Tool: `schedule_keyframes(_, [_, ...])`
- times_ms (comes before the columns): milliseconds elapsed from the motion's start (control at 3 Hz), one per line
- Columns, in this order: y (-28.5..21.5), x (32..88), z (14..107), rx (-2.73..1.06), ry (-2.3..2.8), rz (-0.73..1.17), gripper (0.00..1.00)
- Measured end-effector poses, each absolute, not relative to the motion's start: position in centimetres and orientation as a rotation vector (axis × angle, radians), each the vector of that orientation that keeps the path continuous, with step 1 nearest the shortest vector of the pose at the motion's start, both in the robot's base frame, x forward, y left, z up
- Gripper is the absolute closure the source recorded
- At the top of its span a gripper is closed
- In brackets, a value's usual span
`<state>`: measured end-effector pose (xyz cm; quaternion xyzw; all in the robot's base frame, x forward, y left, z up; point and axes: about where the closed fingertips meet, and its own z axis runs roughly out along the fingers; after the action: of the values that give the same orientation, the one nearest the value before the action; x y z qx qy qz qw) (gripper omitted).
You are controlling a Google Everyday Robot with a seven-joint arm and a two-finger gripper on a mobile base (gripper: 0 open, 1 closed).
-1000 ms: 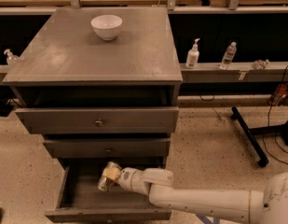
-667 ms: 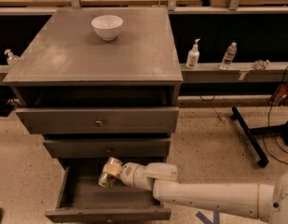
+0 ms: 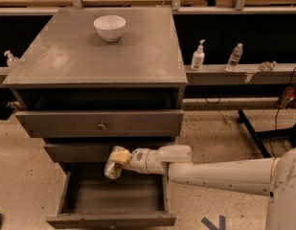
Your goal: Pick 7up can from bottom drawer and place on counter
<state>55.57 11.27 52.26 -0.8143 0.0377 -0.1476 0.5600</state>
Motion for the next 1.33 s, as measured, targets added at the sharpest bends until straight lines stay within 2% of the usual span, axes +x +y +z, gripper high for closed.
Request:
schedule_keyframes(667, [11.6, 55.5, 53.2, -1.868, 0.085, -0.331, 1.0])
schedule_keyframes(1333, [12.8, 53.5, 59.7, -1.617, 0.017, -0.263, 1.0])
